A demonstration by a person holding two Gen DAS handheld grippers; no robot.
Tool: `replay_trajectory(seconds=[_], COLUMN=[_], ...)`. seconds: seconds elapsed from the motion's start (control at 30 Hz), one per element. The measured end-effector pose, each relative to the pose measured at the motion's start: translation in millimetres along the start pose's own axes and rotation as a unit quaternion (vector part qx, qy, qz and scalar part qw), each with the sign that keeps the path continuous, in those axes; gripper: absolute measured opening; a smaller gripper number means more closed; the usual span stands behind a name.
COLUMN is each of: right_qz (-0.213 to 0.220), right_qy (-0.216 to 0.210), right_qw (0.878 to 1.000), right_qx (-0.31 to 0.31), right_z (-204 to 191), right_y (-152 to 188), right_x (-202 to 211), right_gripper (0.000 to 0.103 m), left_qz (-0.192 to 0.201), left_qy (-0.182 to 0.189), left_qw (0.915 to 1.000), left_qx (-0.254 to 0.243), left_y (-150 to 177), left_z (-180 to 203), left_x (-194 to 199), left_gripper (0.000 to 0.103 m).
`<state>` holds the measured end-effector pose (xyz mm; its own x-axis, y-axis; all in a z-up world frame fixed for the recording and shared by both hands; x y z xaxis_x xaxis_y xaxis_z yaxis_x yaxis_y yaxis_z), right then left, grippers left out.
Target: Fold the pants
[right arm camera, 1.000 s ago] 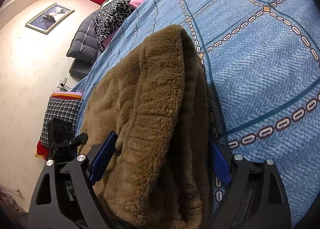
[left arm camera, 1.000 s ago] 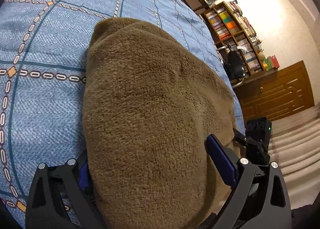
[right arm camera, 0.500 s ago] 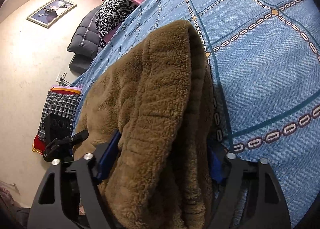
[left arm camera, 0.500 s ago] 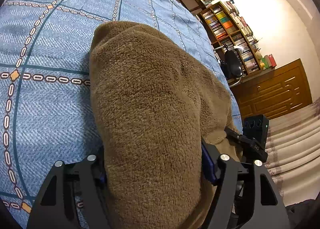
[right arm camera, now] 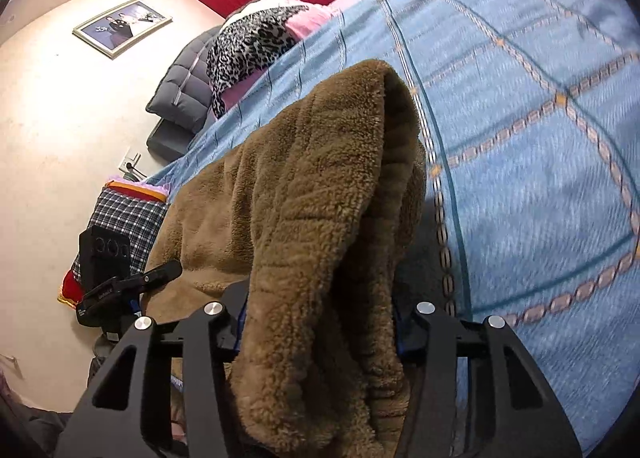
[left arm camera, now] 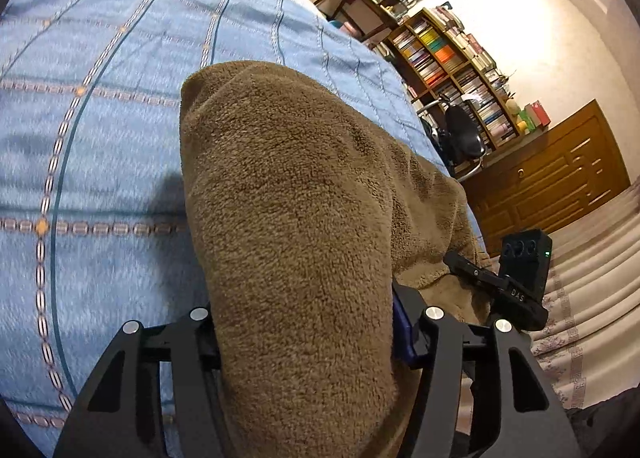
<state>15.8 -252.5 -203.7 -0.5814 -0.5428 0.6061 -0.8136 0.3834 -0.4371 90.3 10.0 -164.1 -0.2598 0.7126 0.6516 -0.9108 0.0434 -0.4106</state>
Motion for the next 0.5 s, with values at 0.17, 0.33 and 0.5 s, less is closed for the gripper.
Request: replay_trajectory(seconds=[0.17, 0.33, 0.5], right_qz=[0.017, 0.039, 0.052], right_qy=[0.009, 0.015, 0.021], right_qw=[1.0, 0.999, 0.998], right_qx=[0.013, 0.024, 0.026], right_z=[-2.3, 1.5, 9.8], right_y=[-36.0, -86.4, -135.7], right_x=[-3.5, -11.8, -31.6], right_gripper=[0.051, 0.051, 0.051], left_qz=[0.013, 0.025, 0.04], left_qy=[0.0, 0.002, 0.001], left_qw=[0.9999, 0.9996, 0.9991], left_qx=[-0.006, -0.012, -0.015], left_y=[-35.6, -82.3, -137.4], left_z=[4.7, 8.4, 7.7], left_x=[-10.1, -26.0, -46.7], left_gripper=[0.058, 0.058, 0.058])
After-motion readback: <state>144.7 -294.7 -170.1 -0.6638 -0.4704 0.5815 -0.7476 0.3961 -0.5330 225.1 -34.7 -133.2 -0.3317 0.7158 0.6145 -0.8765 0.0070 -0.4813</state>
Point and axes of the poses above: each gripper's, at about its wrist camera, not at the fingertips, and x roughly against the way its jaws point, z to its right, y to its underside, the point moved 7 cm from there along -x, roughly the way its jaws point, and after that the axes turned 1 degree about y, right-handed, at the moved point
